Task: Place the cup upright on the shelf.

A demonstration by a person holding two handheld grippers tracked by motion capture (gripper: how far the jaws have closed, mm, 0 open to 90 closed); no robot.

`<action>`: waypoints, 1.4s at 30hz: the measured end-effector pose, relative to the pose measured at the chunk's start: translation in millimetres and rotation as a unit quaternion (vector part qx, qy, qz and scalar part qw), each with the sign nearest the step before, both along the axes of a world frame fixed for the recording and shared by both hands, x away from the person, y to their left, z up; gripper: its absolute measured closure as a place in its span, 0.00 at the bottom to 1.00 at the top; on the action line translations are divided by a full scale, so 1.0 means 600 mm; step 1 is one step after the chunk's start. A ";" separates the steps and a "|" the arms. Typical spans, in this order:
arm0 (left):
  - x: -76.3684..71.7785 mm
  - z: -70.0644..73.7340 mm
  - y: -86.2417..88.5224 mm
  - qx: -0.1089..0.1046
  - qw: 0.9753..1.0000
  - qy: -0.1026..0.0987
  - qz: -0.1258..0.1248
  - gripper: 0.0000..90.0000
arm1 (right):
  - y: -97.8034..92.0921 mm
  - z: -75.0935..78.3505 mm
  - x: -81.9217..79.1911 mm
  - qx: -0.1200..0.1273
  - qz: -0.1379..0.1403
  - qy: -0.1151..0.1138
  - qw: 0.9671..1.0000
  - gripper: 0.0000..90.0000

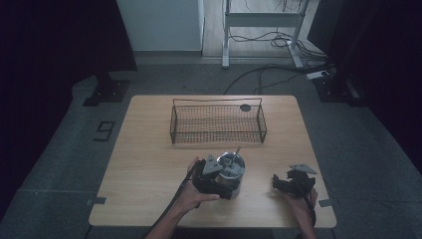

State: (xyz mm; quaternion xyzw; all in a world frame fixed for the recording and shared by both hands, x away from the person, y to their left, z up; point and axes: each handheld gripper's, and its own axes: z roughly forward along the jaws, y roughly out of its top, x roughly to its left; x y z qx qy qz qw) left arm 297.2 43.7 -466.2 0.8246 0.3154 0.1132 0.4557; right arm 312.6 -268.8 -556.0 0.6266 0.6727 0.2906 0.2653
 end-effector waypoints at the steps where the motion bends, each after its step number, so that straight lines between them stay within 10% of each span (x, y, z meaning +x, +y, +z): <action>1: 0.001 -0.001 -0.004 0.003 1.000 -0.001 0.001 0.00 | 0.000 0.000 0.000 0.000 0.000 0.000 1.000 0.05; 42: 0.010 -0.020 -0.031 0.028 0.999 -0.030 0.018 0.05 | 0.000 0.000 -0.001 0.001 0.001 0.000 1.000 0.05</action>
